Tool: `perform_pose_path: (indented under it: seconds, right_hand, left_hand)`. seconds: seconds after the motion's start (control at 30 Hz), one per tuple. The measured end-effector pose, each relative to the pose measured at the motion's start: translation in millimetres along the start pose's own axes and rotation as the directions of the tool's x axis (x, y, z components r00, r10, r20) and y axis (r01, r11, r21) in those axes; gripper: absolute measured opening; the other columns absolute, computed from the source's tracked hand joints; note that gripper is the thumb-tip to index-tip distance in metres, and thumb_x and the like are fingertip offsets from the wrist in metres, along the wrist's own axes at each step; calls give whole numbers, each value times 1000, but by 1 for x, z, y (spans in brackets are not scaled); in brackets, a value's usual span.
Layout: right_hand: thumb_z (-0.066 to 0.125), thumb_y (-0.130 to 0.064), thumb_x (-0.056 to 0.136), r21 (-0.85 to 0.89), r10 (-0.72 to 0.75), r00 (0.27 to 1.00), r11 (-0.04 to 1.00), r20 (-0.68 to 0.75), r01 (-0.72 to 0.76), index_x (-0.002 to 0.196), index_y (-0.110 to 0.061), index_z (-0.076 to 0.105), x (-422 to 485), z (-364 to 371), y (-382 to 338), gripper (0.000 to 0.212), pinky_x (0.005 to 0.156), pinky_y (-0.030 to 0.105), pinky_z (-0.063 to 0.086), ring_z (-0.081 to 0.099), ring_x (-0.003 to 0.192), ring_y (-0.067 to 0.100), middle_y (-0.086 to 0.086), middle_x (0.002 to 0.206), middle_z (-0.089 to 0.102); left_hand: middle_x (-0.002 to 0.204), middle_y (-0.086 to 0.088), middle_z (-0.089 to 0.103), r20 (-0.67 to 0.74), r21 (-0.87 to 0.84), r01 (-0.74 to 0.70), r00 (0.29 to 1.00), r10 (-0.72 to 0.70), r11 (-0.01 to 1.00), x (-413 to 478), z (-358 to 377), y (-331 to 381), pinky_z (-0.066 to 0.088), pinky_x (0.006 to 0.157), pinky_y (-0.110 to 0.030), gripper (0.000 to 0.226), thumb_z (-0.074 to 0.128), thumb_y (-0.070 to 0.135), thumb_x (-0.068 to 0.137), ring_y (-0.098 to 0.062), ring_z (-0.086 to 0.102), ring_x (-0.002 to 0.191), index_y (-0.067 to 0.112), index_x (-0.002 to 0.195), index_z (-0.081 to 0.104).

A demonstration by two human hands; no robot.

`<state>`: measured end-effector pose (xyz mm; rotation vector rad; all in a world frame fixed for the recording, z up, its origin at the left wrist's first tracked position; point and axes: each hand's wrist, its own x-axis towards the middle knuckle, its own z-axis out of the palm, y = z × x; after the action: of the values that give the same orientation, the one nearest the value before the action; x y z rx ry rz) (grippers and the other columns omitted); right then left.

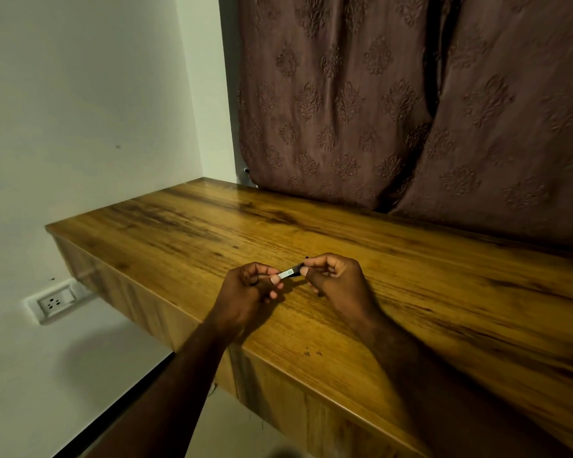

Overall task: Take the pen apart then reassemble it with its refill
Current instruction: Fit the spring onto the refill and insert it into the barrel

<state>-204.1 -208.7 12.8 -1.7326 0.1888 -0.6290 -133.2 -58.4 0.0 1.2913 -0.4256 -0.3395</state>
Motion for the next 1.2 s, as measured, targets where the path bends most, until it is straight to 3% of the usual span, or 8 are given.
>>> perform_pose_path:
  seconds: [0.2, 0.4, 0.6, 0.77, 0.87, 0.97, 1.07, 1.2]
  right_hand:
    - [65, 0, 85, 131, 96, 995, 987, -36, -91, 92, 2, 64, 2, 1, 1, 8, 48, 18, 47, 57, 54, 10, 11, 70, 64]
    - [63, 0, 86, 248, 171, 983, 957, -69, -149, 93, -1, 65, 2, -6, -1, 7, 50, 20, 47, 57, 58, 12, 8, 71, 66]
    - [61, -5, 90, 194, 172, 984, 968, -45, -160, 97, -3, 65, 1, -2, 1, 9, 50, 23, 46, 55, 57, 13, 8, 73, 67]
    - [59, -10, 91, 105, 149, 989, 984, -19, -146, 92, -5, 66, 1, -1, 5, 8, 47, 24, 42, 52, 55, 12, 10, 74, 68]
    - [60, -11, 91, 65, 137, 990, 989, -12, -136, 88, -6, 67, 2, 1, 5, 8, 45, 20, 40, 52, 54, 13, 11, 73, 68]
    - [62, -13, 90, 25, 116, 993, 993, -10, -116, 83, -10, 68, 2, 3, 5, 9, 53, 23, 42, 58, 62, 16, 11, 73, 71]
    - [63, -13, 89, 29, 102, 995, 994, -6, -102, 80, -13, 69, 3, 4, 7, 11, 62, 31, 48, 62, 67, 22, 13, 73, 72]
    - [64, -11, 89, 35, 87, 996, 996, -3, -87, 77, -11, 70, 3, 3, 6, 14, 76, 41, 55, 66, 73, 26, 12, 71, 71]
  left_hand:
    - [67, -9, 63, -26, 129, -50, 998, 54, 990, 4, -4, -3, 46, 50, -18, 12, 66, -4, 82, -8, 55, 50, 6, 89, 65]
    - [67, -4, 61, -36, 58, -50, 998, 52, 997, 1, -4, 0, 50, 52, -18, 21, 64, -13, 79, -8, 58, 54, 2, 94, 62]
    - [65, 3, 67, -144, 184, -146, 974, 173, 972, 2, -9, -4, 49, 58, -17, 17, 67, -7, 80, -6, 57, 55, 9, 85, 67]
    - [71, -4, 64, -262, 186, -112, 952, 159, 976, 14, -31, -2, 49, 56, -16, 17, 64, -8, 82, -2, 58, 55, 9, 83, 65]
    - [75, -6, 65, -303, 263, -80, 939, 161, 962, 30, -52, 5, 52, 63, -20, 19, 66, -9, 80, -10, 62, 65, 10, 79, 64]
    - [78, -7, 66, -304, 397, -37, 937, 169, 917, 49, -70, 9, 52, 75, -26, 22, 69, -10, 78, -19, 62, 77, 12, 73, 64]
    - [77, -13, 67, -274, 428, 16, 955, 113, 904, 66, -78, 1, 50, 70, -35, 18, 73, -6, 72, -27, 63, 77, 11, 70, 68]
    - [66, 4, 68, -295, 674, 65, 937, 188, 736, 87, -73, -3, 51, 66, -27, 7, 79, 12, 73, -12, 62, 62, 16, 73, 73]
